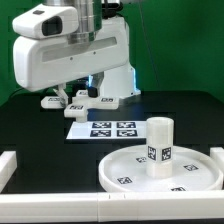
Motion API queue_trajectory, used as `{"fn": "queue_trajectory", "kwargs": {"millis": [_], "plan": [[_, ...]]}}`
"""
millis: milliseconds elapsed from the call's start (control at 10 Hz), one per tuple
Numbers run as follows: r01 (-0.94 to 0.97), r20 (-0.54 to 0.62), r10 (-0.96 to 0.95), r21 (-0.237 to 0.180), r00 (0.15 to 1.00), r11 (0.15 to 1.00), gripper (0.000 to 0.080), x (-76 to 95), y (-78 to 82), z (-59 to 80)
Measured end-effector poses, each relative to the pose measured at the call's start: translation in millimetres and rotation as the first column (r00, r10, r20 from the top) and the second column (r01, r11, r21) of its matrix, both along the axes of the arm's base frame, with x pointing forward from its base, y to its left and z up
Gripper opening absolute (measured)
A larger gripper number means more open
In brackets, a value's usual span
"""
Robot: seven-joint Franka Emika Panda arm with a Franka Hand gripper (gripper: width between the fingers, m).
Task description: Assemble round table
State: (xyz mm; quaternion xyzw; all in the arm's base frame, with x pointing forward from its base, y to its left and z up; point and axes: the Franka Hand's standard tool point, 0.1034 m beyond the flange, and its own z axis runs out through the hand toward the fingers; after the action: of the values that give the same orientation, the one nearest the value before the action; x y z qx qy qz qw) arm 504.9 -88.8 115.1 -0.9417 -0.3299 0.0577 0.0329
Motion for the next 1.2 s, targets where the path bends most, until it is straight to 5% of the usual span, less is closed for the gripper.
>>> {"fn": "queue_trajectory", "kwargs": {"millis": [200, 600, 1000, 1200], "plan": [[0.014, -0.002, -0.014, -0.001, 1.000, 1.000, 0.0429, 0.5, 2.0, 0.7], [0.103, -0.021, -0.103, 0.001, 0.994, 0.995, 0.0429, 54.1, 71.4, 31.5], [0.094, -0.029, -0.094, 0.002, 0.995, 0.996, 0.0429, 49.2, 65.6, 26.8], [0.097, -0.022, -0.097, 0.005, 0.995, 0.995, 0.0429, 55.0, 77.5, 31.7]]}}
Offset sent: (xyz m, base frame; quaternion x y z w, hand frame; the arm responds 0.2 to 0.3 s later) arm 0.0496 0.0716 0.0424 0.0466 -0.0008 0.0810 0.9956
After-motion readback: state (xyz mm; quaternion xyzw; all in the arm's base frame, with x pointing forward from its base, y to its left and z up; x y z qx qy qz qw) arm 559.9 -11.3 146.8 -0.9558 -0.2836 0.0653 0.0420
